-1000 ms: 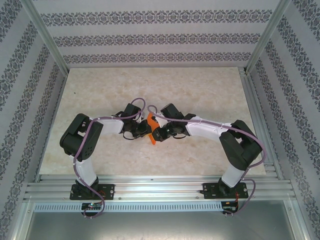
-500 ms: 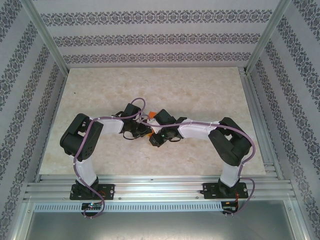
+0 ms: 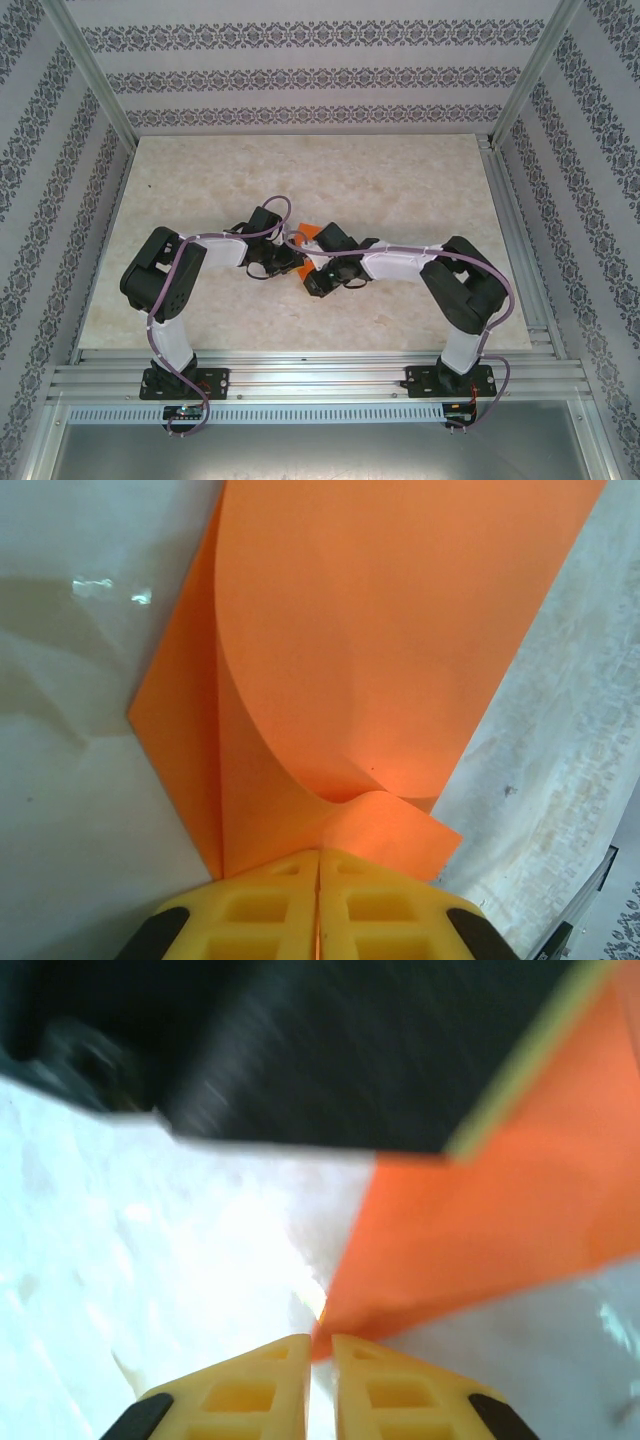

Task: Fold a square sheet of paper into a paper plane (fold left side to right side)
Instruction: Third fold the triangle at the center of the table.

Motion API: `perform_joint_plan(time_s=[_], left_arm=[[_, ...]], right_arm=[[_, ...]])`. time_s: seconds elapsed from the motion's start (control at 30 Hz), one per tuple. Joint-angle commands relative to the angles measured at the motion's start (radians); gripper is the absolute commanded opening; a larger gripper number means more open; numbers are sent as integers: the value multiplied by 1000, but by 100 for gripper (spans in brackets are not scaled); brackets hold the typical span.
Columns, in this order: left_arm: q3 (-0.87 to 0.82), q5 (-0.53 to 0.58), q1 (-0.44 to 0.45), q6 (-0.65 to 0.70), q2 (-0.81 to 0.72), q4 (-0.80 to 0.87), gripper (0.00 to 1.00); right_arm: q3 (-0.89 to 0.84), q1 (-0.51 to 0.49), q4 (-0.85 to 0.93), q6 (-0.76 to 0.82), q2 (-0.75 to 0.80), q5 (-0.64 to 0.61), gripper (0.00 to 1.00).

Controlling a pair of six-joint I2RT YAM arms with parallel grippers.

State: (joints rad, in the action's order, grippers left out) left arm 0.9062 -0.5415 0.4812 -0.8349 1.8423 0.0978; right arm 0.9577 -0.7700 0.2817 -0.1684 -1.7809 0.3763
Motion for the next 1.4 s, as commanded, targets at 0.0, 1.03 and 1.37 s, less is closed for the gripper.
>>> perform_joint_plan(time_s=[0.0, 1.03, 1.37], left_arm=[[-17, 87, 18, 28, 63, 100, 7], [-13, 97, 22, 20, 61, 97, 7], [-3, 100, 24, 8, 67, 95, 8]], right_arm=[[-25, 70, -89, -97, 78, 144, 17], [85, 198, -118, -306, -112, 242, 10], [129, 201, -55, -262, -175, 217, 10]])
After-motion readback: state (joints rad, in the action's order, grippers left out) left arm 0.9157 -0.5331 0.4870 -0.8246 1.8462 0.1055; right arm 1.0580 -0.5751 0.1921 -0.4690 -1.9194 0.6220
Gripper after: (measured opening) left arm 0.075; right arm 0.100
